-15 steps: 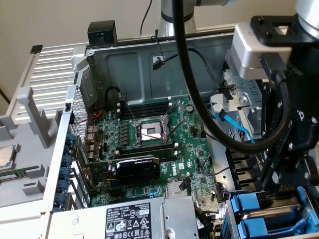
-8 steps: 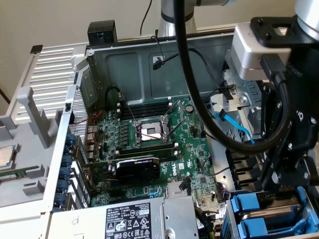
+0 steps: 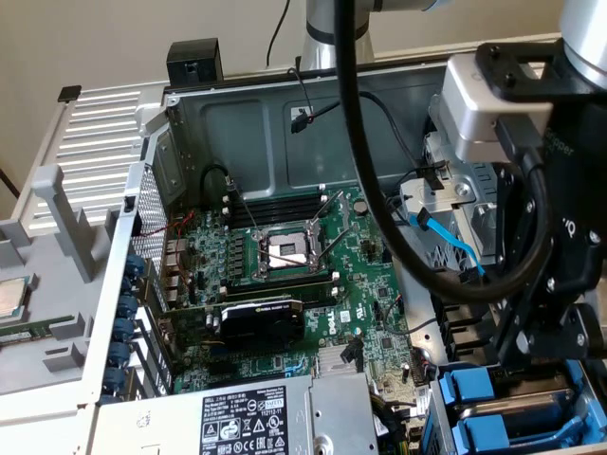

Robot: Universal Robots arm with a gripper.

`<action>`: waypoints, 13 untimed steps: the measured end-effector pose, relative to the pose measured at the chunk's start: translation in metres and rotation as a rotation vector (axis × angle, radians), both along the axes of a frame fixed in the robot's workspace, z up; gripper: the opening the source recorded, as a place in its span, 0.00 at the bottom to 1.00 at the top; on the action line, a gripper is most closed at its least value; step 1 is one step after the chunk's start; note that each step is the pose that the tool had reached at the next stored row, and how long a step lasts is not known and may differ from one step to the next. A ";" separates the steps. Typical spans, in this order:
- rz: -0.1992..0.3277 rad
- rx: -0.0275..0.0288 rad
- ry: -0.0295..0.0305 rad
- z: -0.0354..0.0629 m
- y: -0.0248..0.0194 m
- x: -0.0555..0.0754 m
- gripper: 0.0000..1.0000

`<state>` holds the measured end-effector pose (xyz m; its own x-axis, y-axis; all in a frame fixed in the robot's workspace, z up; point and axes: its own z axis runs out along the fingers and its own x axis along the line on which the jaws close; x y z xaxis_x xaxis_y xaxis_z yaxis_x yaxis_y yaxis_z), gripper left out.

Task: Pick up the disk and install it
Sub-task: 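Insert the second disk wire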

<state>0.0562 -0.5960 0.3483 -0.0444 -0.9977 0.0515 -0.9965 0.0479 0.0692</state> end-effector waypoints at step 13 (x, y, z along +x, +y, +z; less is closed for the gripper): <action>0.001 0.0010 0.0001 -0.0026 0.0000 0.001 0.16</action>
